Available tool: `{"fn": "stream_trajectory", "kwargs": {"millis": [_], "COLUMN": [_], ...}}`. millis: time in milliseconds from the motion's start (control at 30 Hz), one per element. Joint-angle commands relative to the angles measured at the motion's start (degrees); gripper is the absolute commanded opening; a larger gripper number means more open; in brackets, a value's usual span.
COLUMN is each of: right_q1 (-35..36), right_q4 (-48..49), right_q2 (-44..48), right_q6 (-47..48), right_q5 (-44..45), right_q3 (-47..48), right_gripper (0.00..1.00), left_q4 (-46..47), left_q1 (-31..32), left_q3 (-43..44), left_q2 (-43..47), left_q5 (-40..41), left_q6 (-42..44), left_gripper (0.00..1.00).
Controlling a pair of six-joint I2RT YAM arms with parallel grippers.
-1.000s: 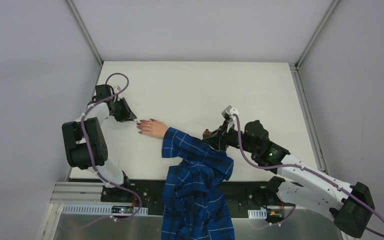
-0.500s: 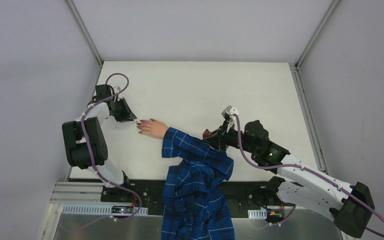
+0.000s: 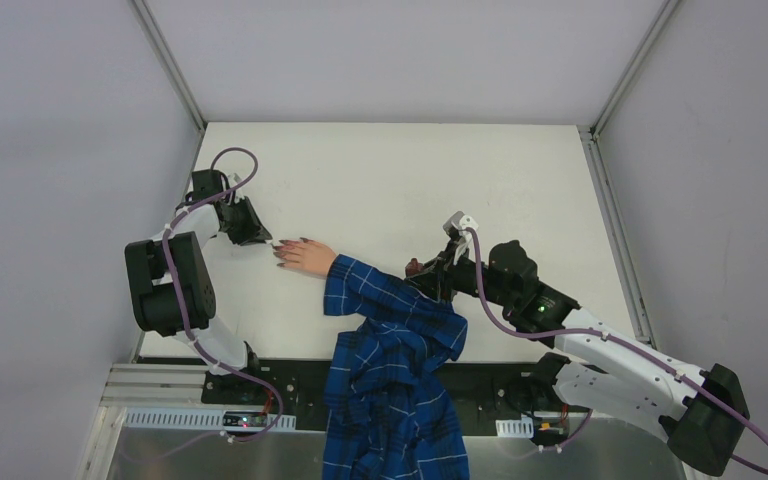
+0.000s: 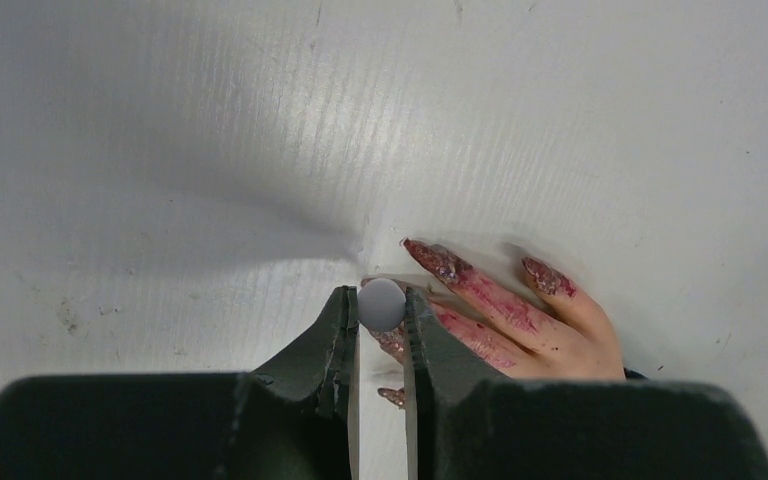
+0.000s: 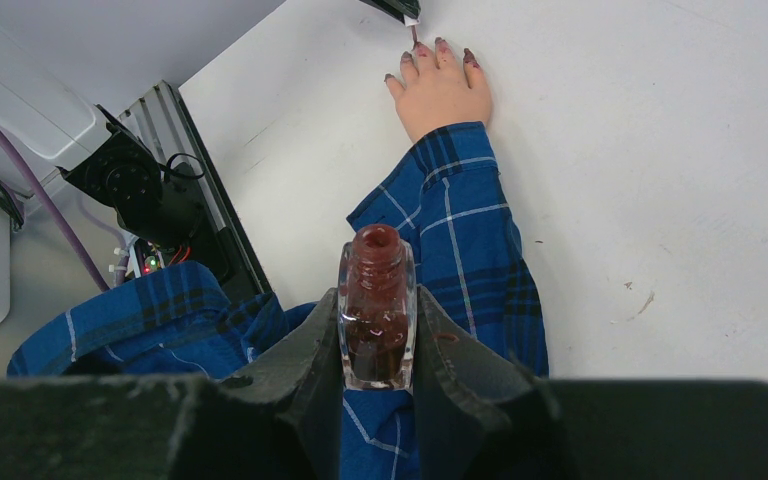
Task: Paint the nails
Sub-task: Paint the nail polish on the nail.
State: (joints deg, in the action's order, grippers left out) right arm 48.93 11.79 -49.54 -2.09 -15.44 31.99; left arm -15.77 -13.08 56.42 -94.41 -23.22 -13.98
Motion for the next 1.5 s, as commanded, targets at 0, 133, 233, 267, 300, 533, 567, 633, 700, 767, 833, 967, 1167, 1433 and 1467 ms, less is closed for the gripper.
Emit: {"fn": "stream_trajectory", "kwargs": {"millis": [0, 133, 233, 267, 300, 533, 567, 633, 700, 767, 833, 967, 1167, 1433, 1467], "right_q1": [-0.2, -0.2, -0.2, -0.2, -0.2, -0.2, -0.2, -0.2, -0.2, -0.2, -0.2, -0.2, -0.2, -0.2, -0.2], "right_q4": [3.3, 3.3, 3.3, 3.2, 3.2, 3.3, 3.2, 3.3, 3.2, 3.3, 3.2, 3.3, 3.2, 3.2, 3.2], "right_q2": [0.3, 0.2, 0.3, 0.3, 0.3, 0.4, 0.4, 0.4, 0.3, 0.4, 0.3, 0.6, 0.9, 0.9, 0.9], "right_q6": [0.4, 0.4, 0.4, 0.4, 0.4, 0.3, 0.3, 0.3, 0.4, 0.3, 0.3, 0.3, 0.3, 0.3, 0.3], "right_q5": [-0.2, -0.3, -0.2, -0.2, -0.2, -0.3, -0.2, -0.2, -0.2, -0.2, -0.2, -0.3, -0.2, -0.3, -0.3], "right_q3": [-0.1, 0.0, -0.1, -0.1, -0.1, -0.1, -0.1, -0.1, -0.1, -0.1, -0.1, -0.1, -0.2, -0.2, -0.2], "right_gripper": [0.00, 0.00, 0.00, 0.00, 0.00, 0.00, 0.00, 0.00, 0.00, 0.00, 0.00, 0.00, 0.00, 0.00, 0.00], "left_q4": [-0.6, -0.7, -0.7, -0.7, -0.7, -0.6, -0.6, -0.6, -0.6, -0.5, -0.3, 0.2, 0.5, 0.6, 0.6], "left_q1": [0.3, 0.2, 0.2, 0.2, 0.1, -0.2, -0.3, -0.5, -0.8, -0.9, -1.0, -1.1, -1.0, 0.2, 0.3], "left_q3": [1.6, 1.5, 1.5, 1.6, 1.6, 1.6, 1.5, 1.6, 1.5, 1.4, 1.3, 1.0, 0.3, 0.8, 0.9], "left_q2": [-0.2, -0.2, -0.2, -0.2, -0.2, 0.2, 0.3, 1.0, 1.9, 3.1, 4.2, 6.1, 7.3, 5.2, 4.9], "left_q5": [1.2, 1.6, 1.9, 2.0, 2.1, 2.0, 2.0, 2.1, 2.3, 2.6, 2.7, 2.5, 0.4, -3.1, -3.1], "left_q6": [0.2, 0.1, 0.0, -0.1, -0.1, -0.5, -0.6, -0.8, -0.8, -0.5, -0.2, 0.2, 0.3, 0.9, 0.9], "left_gripper": [0.00, 0.00, 0.00, 0.00, 0.00, 0.00, 0.00, 0.00, 0.00, 0.00, 0.00, 0.00, 0.00, 0.00, 0.00]}}
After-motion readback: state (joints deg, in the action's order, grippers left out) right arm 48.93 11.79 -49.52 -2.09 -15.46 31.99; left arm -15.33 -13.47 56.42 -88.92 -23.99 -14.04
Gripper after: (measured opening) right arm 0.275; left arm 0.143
